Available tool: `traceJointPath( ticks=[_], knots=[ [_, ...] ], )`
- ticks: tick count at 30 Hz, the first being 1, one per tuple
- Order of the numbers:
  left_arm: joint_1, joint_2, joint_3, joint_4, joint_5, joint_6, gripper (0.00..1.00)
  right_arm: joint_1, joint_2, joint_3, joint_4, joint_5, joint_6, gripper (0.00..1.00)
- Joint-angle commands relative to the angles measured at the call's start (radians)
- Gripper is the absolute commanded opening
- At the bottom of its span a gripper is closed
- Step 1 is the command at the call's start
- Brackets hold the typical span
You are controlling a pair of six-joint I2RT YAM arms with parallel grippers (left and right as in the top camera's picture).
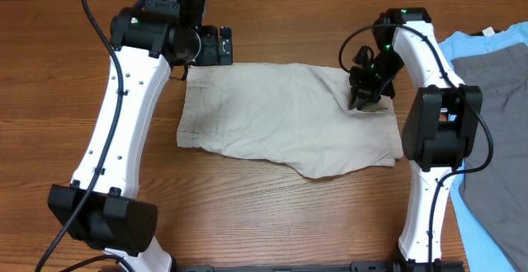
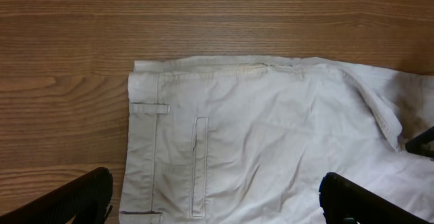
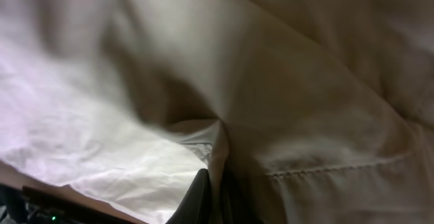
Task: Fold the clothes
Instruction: 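Lower the right gripper onto the shorts' right side and grasp the fabric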
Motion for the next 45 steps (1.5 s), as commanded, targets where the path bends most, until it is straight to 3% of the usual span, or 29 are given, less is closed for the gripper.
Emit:
traceJointPath(
  ticks=[1,21,32,45],
  knots=[
    [0.005,0.005,-0.002,0.001,-0.014,0.008,1.0,0.015,-0.002,-0.006,-0.01,0.093,0.116,0.04],
    [0.005,0.005,-0.002,0.001,-0.014,0.008,1.0,0.088,-0.002,-0.087,-0.08,0.221,0.27,0.04],
    [0.005,0.005,-0.002,0.001,-0.014,0.008,1.0,0.087,-0.002,-0.259,0.044,0.234,0.276,0.04],
    [0.005,0.005,-0.002,0.002,-0.014,0.008,1.0,0.087,-0.002,-0.273,0.129,0.279,0.408,0.04]
  ],
)
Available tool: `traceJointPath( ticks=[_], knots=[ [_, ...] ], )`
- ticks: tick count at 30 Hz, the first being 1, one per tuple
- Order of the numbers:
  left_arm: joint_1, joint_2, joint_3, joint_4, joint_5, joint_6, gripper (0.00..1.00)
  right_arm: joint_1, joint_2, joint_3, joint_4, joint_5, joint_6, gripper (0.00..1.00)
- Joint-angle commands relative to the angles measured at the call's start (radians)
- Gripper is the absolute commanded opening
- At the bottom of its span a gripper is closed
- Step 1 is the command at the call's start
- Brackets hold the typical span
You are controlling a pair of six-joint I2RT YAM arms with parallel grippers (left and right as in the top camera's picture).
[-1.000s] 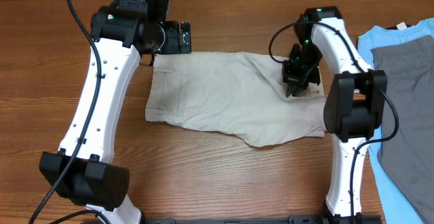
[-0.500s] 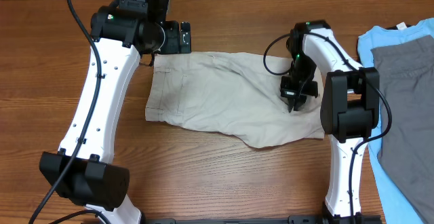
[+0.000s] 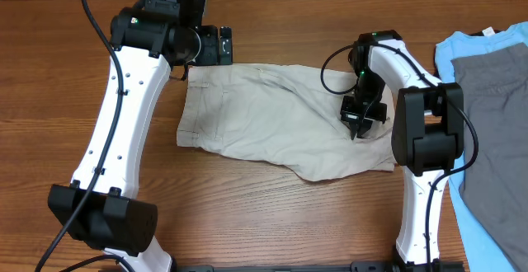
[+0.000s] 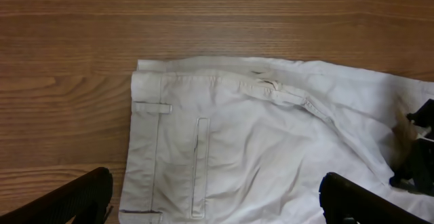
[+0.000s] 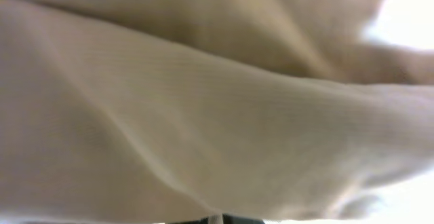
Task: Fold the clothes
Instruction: 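Lower the right gripper onto the shorts' right side and grasp the fabric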
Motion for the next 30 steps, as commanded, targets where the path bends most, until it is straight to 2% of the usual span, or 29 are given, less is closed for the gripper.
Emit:
traceJointPath(
  ticks=[1,16,18,23,27,30],
  knots=[
    [0.005,0.005,-0.002,0.001,-0.014,0.008,1.0,-0.003,0.027,-0.024,0.072,0.069,0.068,0.04],
    [0.006,0.005,-0.002,0.012,-0.021,0.009,1.0,-0.003,0.027,-0.025,0.087,0.07,0.076,0.04],
    [0.006,0.005,-0.002,0.016,-0.025,0.044,1.0,-0.003,0.027,-0.025,0.087,0.07,0.076,0.04],
    [0.026,0.057,-0.004,0.021,-0.071,0.069,1.0,-0.003,0.027,-0.025,0.088,0.07,0.074,0.04],
    [0.087,0.138,-0.004,0.029,-0.048,0.096,1.0,-0.003,0.027,-0.025,0.088,0.071,0.072,0.04],
    [0.151,0.21,-0.004,0.058,0.054,0.19,0.91,-0.003,0.027,-0.025,0.087,0.075,0.072,0.04]
  ],
)
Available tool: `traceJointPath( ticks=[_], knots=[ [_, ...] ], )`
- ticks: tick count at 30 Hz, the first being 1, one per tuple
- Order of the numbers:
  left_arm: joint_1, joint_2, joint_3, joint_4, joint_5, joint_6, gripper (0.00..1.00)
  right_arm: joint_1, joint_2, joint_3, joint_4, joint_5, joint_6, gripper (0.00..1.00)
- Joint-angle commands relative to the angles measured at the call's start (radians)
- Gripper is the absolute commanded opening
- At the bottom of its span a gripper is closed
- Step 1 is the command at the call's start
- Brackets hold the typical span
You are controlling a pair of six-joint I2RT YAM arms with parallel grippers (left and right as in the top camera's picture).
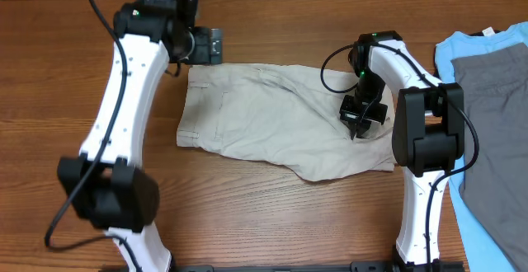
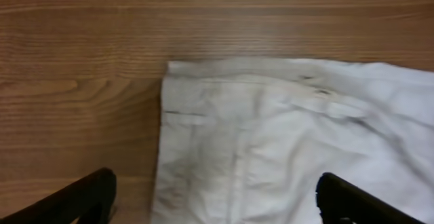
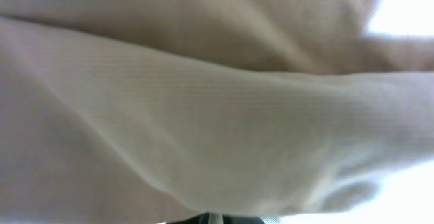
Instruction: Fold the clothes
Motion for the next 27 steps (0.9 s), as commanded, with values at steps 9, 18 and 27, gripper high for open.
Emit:
traceJointPath(
  ticks=[9,18,27],
  knots=[
    [0.185,0.269,-0.004,0.145,0.299,0.36,0.79,-0.003,0.033,-0.017,0.077,0.082,0.012,0.04],
    [0.158,0.362,-0.004,0.198,0.306,0.464,0.69,-0.003,0.033,-0.017,0.081,0.082,0.012,0.04],
    [0.141,0.403,-0.004,0.208,0.299,0.471,0.7,-0.003,0.033,-0.017,0.081,0.082,0.012,0.04]
  ],
)
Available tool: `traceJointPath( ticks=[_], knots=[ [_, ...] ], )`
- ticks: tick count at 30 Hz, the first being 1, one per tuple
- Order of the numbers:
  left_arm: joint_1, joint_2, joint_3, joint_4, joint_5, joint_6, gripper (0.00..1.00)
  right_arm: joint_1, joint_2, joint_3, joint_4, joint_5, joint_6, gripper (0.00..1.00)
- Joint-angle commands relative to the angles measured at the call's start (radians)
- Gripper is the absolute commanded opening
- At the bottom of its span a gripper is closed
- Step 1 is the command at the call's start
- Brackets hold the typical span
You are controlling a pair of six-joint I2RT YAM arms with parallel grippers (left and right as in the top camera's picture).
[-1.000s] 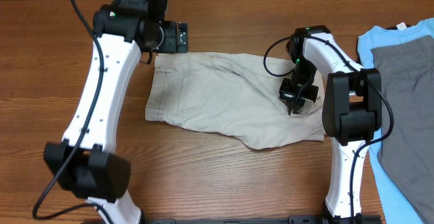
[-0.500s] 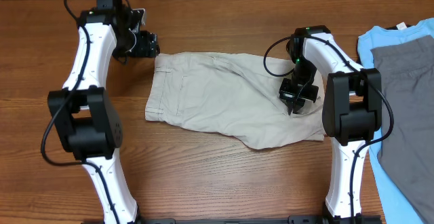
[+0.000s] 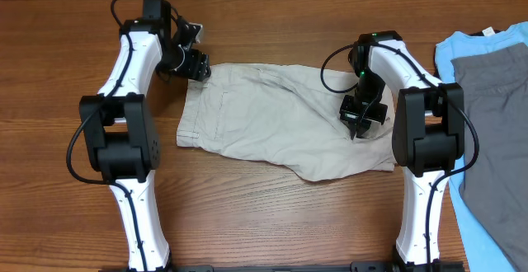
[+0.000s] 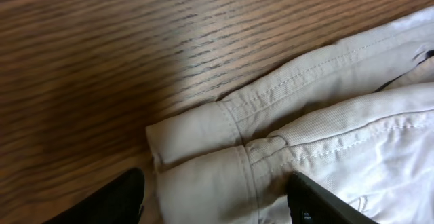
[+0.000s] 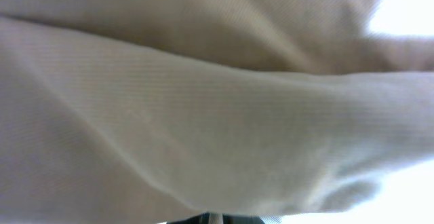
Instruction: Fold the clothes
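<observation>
Beige shorts (image 3: 272,115) lie flat on the wooden table, waistband to the left. My left gripper (image 3: 195,64) is low at the waistband's far left corner. In the left wrist view that gripper (image 4: 217,210) is open, its dark fingers (image 4: 119,198) standing on either side of the folded waistband corner (image 4: 203,132). My right gripper (image 3: 360,120) sits on the right part of the shorts, shut on the cloth. Beige fabric (image 5: 203,95) fills the right wrist view, and only the fingertips (image 5: 210,218) show at the bottom edge.
A light blue T-shirt (image 3: 452,53) with a grey garment (image 3: 495,99) on top lies at the table's right edge, just beyond the right arm. Bare wood surrounds the shorts at the front and on the left.
My left gripper has dropped from above the waistband to the far left corner of the shorts, close to the table, still open. The right gripper and the shorts have not moved.
My right gripper held cloth near the shorts' far right edge while the left hovered open above the waistband. Then the right was nearer the front, still shut on cloth, with the far edge drawn in. The left shifted toward the corner and is now low over it.
</observation>
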Motion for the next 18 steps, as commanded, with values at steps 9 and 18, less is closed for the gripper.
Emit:
traceJointPath(
  ticks=[9,18],
  knots=[
    [-0.016,0.019,-0.002,0.002,0.019,0.032,0.56,-0.003,0.033,-0.017,0.08,0.082,0.013,0.04],
    [-0.029,0.017,0.012,-0.028,0.026,0.012,0.08,-0.003,0.033,-0.017,0.088,0.081,0.013,0.04]
  ],
)
